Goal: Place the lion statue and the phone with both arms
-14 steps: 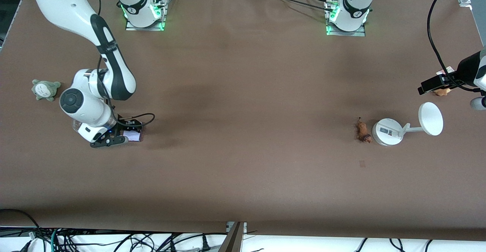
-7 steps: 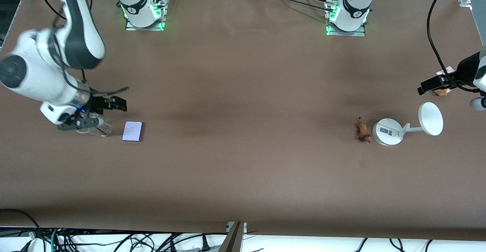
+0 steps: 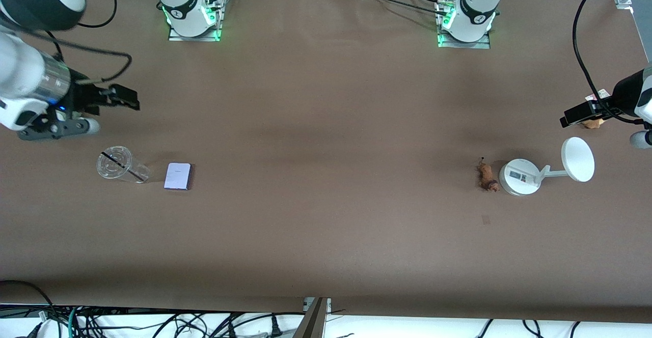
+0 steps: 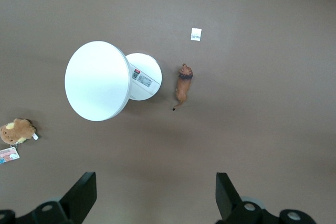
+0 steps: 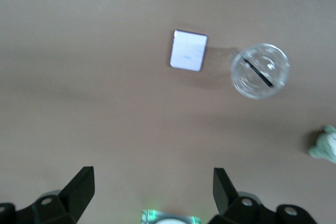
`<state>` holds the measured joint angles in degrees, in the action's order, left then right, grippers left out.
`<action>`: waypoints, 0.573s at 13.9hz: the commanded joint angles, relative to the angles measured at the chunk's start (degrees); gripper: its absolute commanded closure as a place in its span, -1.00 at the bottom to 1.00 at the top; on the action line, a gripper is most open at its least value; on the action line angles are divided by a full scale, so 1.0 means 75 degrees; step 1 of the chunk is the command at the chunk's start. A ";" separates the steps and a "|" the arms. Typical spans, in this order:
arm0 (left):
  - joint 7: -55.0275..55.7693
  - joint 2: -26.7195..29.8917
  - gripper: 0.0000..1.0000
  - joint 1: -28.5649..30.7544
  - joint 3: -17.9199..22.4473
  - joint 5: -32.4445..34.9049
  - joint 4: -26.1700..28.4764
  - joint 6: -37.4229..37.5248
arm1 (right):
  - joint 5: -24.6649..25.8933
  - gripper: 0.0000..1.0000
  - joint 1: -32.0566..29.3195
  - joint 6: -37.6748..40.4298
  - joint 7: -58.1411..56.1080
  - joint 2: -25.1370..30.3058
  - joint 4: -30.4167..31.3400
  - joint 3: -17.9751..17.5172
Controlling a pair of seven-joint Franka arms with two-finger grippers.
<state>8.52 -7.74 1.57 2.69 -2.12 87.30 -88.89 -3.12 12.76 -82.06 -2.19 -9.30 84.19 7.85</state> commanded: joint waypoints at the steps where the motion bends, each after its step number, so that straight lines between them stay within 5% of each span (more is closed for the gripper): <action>1: -0.0163 -0.0011 -1.00 0.0060 -0.0066 0.0048 -0.0062 0.0040 | 0.0181 -0.99 0.0009 0.0674 0.0093 -0.0154 -0.0666 0.0008; 8: -0.0163 -0.0023 -1.00 0.0072 -0.0066 0.0036 -0.0062 0.0040 | 0.0263 -0.99 -0.0002 0.0804 0.0023 -0.0154 -0.0666 0.0020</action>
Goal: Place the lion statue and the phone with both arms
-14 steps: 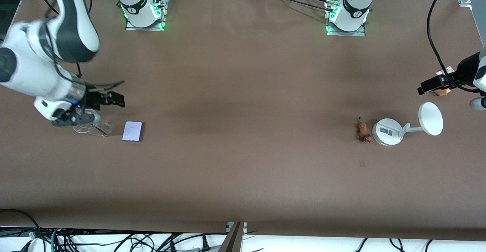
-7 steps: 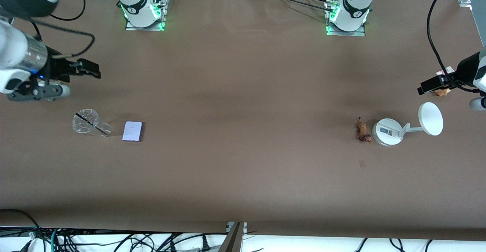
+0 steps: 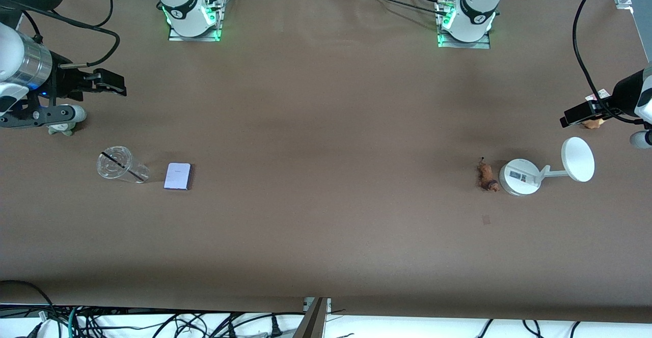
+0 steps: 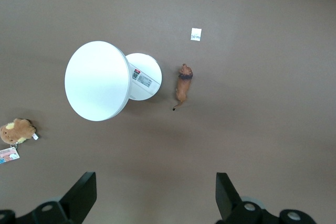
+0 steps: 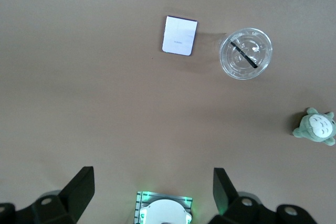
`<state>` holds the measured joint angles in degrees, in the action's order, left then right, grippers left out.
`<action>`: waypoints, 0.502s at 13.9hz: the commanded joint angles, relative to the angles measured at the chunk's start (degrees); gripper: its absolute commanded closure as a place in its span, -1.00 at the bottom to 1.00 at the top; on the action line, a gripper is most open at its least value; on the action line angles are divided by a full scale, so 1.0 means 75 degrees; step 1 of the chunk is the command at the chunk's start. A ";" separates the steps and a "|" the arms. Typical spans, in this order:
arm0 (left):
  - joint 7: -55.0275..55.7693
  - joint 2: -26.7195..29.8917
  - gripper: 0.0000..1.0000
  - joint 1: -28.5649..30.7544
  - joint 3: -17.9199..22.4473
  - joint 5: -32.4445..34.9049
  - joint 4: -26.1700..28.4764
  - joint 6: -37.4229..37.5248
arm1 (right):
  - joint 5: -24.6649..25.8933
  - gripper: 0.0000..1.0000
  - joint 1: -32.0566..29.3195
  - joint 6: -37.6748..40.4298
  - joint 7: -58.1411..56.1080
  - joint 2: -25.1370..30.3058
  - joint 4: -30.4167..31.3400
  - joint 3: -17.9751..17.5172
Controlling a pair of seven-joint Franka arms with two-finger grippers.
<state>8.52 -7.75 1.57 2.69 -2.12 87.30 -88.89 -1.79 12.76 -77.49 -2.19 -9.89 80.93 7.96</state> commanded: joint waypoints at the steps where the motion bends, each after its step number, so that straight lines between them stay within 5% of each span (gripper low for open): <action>1: -0.0163 -0.0032 -1.00 0.0072 -0.0066 0.0036 -0.0062 0.0040 | 0.0086 -0.99 -0.0002 0.0195 0.0023 -0.0076 -0.0231 0.0005; 7: -0.0163 -0.0033 -1.00 0.0072 -0.0066 0.0024 -0.0062 0.0040 | 0.0109 -0.99 -0.0014 0.0266 -0.0013 -0.0065 -0.0220 0.0040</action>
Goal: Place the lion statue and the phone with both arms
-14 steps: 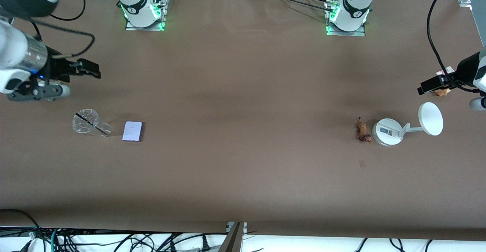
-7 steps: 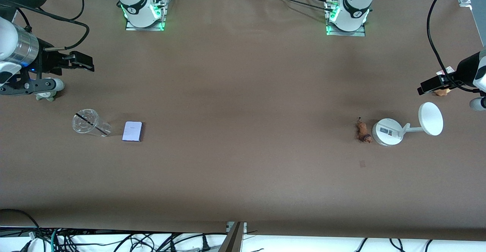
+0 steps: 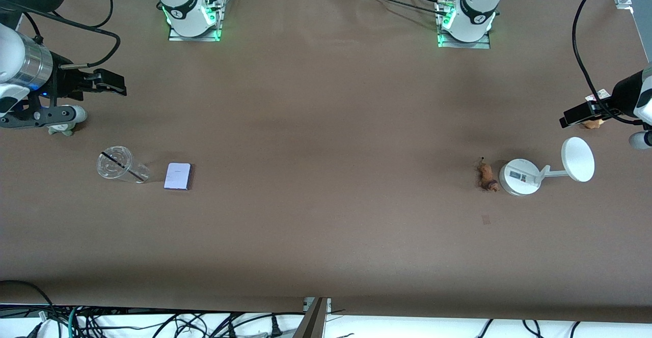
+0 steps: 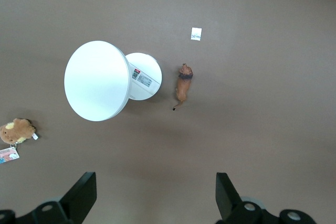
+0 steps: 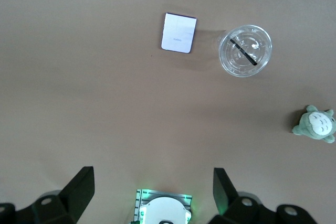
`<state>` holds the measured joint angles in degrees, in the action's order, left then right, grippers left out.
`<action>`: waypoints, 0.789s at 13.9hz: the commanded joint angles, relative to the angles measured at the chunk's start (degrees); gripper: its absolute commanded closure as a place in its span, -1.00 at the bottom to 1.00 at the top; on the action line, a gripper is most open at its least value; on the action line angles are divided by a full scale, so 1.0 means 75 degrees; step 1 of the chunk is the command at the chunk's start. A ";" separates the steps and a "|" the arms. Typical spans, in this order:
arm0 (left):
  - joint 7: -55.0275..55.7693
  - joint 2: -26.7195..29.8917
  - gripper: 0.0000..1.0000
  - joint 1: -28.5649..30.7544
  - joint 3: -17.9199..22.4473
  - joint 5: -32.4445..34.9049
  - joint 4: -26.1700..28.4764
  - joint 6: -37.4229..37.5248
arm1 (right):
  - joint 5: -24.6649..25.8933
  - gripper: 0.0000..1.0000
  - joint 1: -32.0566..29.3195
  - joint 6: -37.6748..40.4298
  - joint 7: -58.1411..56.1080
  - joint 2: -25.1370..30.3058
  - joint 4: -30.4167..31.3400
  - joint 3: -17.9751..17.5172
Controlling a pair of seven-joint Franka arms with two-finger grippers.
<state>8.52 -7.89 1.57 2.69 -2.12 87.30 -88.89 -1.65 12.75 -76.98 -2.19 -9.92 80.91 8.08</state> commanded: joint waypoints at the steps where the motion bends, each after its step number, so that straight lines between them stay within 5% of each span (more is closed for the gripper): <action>1: -0.0163 -0.0014 -1.00 0.0072 -0.0066 0.0024 -0.0062 0.0040 | 0.0092 -0.99 -0.0036 0.0209 -0.0001 -0.0014 -0.0194 0.0001; 3: -0.0163 -0.0014 -1.00 0.0060 -0.0066 0.0036 -0.0062 0.0040 | 0.0080 -0.99 -0.0152 0.0186 -0.0012 0.0056 -0.0135 -0.0046; 6: -0.0163 -0.0014 -1.00 0.0060 -0.0066 0.0036 -0.0062 0.0040 | 0.0068 -0.99 -0.0925 0.0151 0.0011 0.0477 0.0343 -0.0760; 11: -0.0163 -0.0014 -1.00 0.0060 -0.0066 0.0083 -0.0062 0.0040 | 0.0186 -0.99 -0.0938 -0.0774 -0.0001 0.1754 0.1937 -0.0796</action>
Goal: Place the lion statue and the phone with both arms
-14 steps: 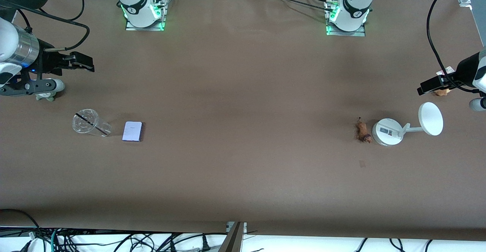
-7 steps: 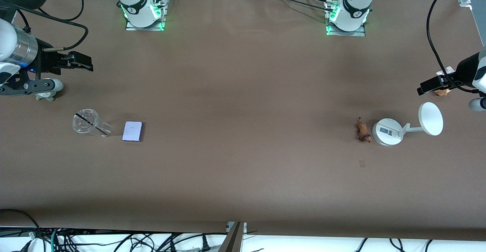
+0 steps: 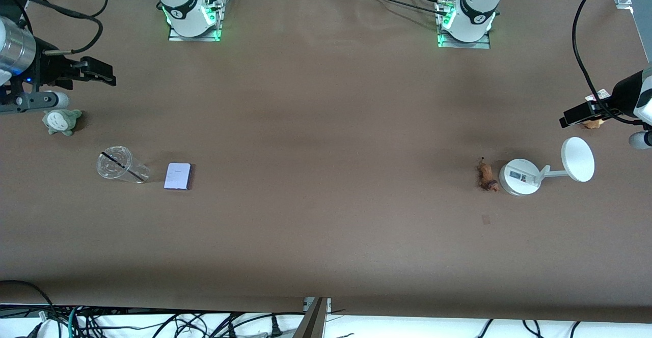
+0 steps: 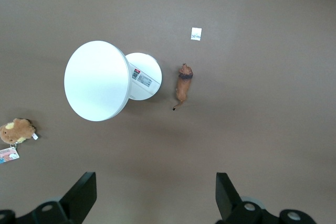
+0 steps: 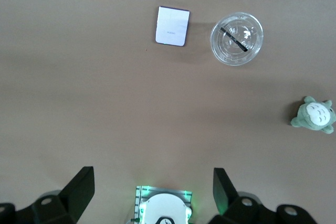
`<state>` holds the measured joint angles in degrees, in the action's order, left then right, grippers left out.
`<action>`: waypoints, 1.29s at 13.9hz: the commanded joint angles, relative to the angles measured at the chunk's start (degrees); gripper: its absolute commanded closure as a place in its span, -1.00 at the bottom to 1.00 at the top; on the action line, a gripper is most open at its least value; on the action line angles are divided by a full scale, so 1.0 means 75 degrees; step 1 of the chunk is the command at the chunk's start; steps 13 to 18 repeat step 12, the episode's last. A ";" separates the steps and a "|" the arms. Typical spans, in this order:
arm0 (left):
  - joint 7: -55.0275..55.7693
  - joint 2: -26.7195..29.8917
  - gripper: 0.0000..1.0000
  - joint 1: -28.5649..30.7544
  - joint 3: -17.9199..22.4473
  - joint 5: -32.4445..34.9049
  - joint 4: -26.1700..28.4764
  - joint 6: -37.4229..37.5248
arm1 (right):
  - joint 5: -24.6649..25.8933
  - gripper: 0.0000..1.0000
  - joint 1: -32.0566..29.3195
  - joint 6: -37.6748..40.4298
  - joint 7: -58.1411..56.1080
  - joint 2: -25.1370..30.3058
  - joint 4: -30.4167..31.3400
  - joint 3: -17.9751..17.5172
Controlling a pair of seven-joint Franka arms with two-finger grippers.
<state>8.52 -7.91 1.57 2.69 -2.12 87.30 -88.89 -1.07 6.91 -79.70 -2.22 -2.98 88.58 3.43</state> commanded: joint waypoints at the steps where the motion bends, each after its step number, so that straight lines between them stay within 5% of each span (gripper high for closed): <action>1: -0.0163 -0.0012 -1.00 0.0060 -0.0066 0.0095 -0.0073 0.0040 | 0.0108 -0.99 -0.0195 -0.0435 0.0015 0.1016 0.1043 -0.0176; 18: -0.0140 -0.0188 -1.00 0.0060 -0.0066 0.0107 -0.0495 0.0063 | 0.0131 -0.99 -0.0465 -0.0576 -0.0009 0.1135 0.1126 -0.0364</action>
